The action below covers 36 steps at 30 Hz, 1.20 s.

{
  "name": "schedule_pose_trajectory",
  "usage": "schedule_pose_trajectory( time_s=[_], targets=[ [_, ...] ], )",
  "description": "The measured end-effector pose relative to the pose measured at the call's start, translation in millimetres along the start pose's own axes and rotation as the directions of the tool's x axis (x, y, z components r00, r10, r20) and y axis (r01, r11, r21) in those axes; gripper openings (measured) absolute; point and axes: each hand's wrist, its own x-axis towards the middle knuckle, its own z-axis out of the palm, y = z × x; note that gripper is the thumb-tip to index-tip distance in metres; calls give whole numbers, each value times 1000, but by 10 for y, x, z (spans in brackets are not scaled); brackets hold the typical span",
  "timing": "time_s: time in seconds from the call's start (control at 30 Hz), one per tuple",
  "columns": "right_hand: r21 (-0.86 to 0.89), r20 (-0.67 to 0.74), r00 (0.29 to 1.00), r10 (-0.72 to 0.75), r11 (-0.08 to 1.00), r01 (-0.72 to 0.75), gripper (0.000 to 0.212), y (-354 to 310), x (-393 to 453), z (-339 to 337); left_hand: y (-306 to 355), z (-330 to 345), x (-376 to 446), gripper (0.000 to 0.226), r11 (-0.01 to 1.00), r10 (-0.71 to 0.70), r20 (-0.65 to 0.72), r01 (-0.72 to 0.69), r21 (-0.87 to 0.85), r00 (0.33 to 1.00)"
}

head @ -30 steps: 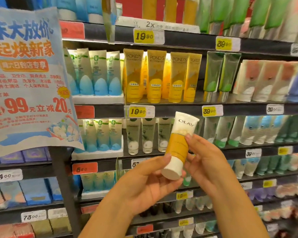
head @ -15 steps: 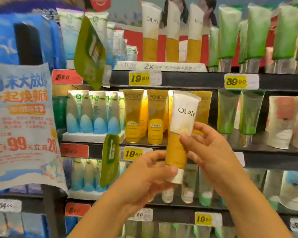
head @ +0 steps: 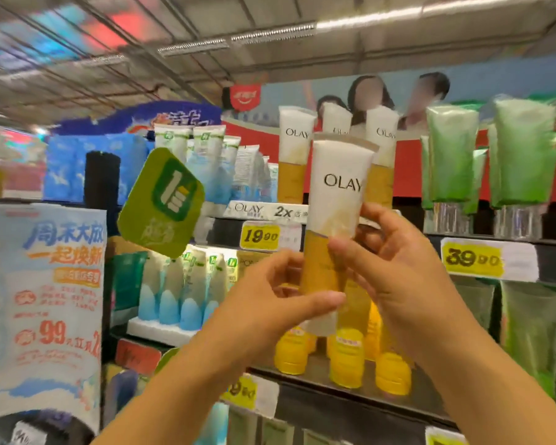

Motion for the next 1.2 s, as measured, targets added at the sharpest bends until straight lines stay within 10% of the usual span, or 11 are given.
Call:
schedule_pose_trajectory(
  time_s=[0.4,0.73,0.93,1.2],
  targets=[
    [-319,-44,997,-67,946,50,47,-176,847,239,332,-463,659,34,974,100,-225,-49,220,969],
    [-875,-97,983,-154,484,-11,19,101,1150,452,227,-685,1282,27,962,152,-380,-48,268,912],
    [-914,-95,994,-54,401,-65,68,293,1340,563,160,-752,1484,23,944,166,-372,-38,329,913],
    [-909,-131,989,-76,406,-89,67,398,1421,592,63,-828,1539,18,940,137,-402,9,342,905]
  ],
)
